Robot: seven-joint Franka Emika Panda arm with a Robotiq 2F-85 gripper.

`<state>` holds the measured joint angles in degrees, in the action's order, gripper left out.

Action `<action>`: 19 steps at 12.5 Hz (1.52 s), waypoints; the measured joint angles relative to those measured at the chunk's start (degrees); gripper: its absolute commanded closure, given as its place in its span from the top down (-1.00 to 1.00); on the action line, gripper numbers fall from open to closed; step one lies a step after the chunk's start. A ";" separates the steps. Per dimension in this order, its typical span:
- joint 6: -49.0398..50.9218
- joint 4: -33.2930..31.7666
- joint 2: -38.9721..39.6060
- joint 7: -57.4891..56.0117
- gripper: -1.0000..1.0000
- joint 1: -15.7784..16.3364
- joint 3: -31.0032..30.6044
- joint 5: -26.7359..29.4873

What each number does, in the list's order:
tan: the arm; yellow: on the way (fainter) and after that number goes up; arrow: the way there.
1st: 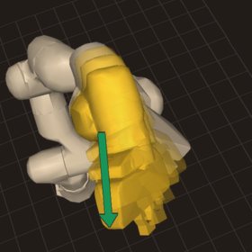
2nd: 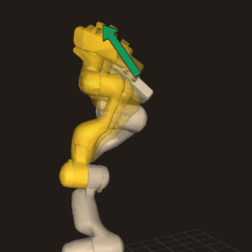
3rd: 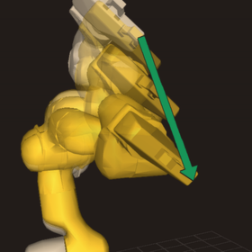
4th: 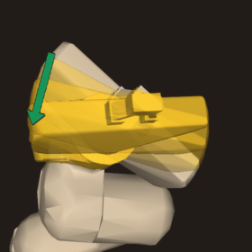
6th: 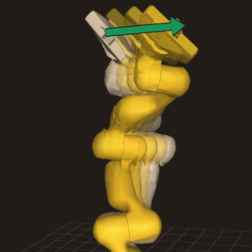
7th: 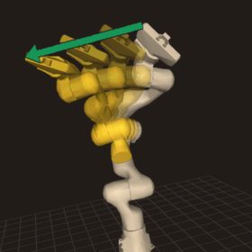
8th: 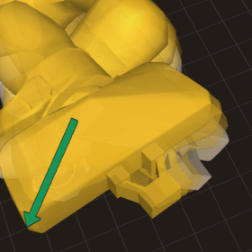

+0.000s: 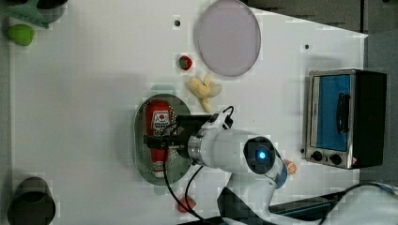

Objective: Pick ketchup from strainer and place it on the table

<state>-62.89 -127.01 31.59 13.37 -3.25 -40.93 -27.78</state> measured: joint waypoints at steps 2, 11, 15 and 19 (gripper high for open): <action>-0.17 2.01 3.53 2.05 0.68 0.75 1.31 -0.76; 4.64 3.36 1.90 3.55 0.16 2.49 2.99 0.63; 12.06 3.36 -7.41 3.67 0.16 1.65 -0.62 12.59; 28.54 12.59 -17.52 2.59 0.16 0.98 -2.21 20.06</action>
<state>-34.36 -114.42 14.07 15.96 -2.27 -43.14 -7.72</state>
